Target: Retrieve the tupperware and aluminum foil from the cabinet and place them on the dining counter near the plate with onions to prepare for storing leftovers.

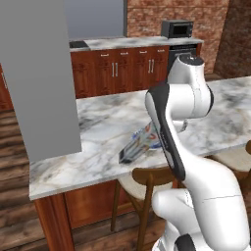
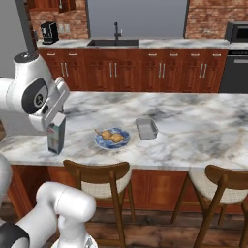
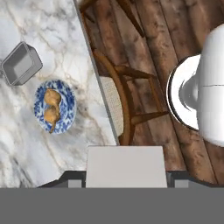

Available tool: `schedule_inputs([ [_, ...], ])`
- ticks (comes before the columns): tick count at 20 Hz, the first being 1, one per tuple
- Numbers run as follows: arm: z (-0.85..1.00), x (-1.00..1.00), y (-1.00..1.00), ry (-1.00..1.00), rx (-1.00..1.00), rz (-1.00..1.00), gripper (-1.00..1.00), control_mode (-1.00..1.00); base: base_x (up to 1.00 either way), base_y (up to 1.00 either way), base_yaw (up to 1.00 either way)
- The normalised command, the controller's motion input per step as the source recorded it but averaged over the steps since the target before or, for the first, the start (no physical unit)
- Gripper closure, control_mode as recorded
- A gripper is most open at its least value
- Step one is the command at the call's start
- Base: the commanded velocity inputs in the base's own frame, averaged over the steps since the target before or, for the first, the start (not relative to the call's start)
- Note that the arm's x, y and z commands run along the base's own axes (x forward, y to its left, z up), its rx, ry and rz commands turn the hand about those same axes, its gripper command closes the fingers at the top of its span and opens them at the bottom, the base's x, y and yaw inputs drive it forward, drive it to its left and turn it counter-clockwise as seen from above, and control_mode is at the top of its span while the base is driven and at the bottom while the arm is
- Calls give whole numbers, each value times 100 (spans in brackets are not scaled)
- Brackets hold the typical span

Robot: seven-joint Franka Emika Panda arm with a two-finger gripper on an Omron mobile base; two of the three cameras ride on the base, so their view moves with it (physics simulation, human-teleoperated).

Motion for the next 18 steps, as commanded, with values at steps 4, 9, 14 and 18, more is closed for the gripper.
schedule_inputs([
  [4, -28, 99, 7, -11, 1, 5, 100, -100, 0, 0, 0],
  [9, -30, 83, 4, -12, 0, 0, 100, -100, 0, 0, 0],
  [14, -30, 75, 10, -16, 0, 0, 100, -100, 0, 0, 0],
  [18, -31, 74, 15, -17, 0, 0, 100, -100, 0, 0, 0],
])
